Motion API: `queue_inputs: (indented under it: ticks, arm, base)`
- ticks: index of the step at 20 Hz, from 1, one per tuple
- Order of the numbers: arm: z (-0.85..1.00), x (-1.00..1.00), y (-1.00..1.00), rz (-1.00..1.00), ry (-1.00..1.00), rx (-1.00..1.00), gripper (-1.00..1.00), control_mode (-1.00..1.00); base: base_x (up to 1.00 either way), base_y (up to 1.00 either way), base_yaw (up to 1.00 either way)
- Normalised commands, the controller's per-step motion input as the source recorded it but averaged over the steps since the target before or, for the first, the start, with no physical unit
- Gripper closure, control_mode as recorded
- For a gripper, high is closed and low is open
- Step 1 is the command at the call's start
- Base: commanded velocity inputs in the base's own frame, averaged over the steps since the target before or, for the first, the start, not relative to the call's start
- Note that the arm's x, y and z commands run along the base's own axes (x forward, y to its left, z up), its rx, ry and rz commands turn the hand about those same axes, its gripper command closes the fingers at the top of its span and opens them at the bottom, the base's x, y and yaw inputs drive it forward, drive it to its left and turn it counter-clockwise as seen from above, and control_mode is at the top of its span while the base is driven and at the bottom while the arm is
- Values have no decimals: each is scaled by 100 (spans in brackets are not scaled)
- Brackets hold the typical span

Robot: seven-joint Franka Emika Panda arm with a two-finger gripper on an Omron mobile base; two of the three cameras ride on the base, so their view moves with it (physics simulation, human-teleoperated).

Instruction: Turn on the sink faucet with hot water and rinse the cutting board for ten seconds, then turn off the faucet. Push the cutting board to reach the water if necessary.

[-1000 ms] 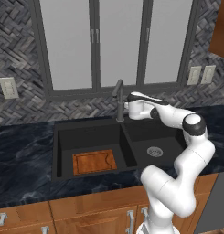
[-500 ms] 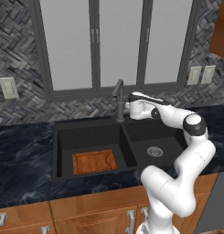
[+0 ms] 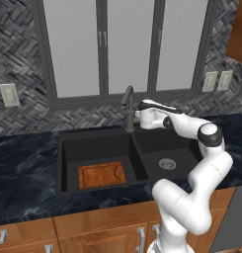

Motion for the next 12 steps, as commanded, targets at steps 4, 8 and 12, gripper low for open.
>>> queue_inputs:
  ticks: [4,8,12]
  arm:
    - [0,0,-27,0,0,0,-100,-100]
    - [0,0,-32,0,0,0,-100,-100]
    - [0,0,-33,0,0,0,-100,-100]
  base:
    - [0,0,0]
    - [0,0,0]
    - [0,0,0]
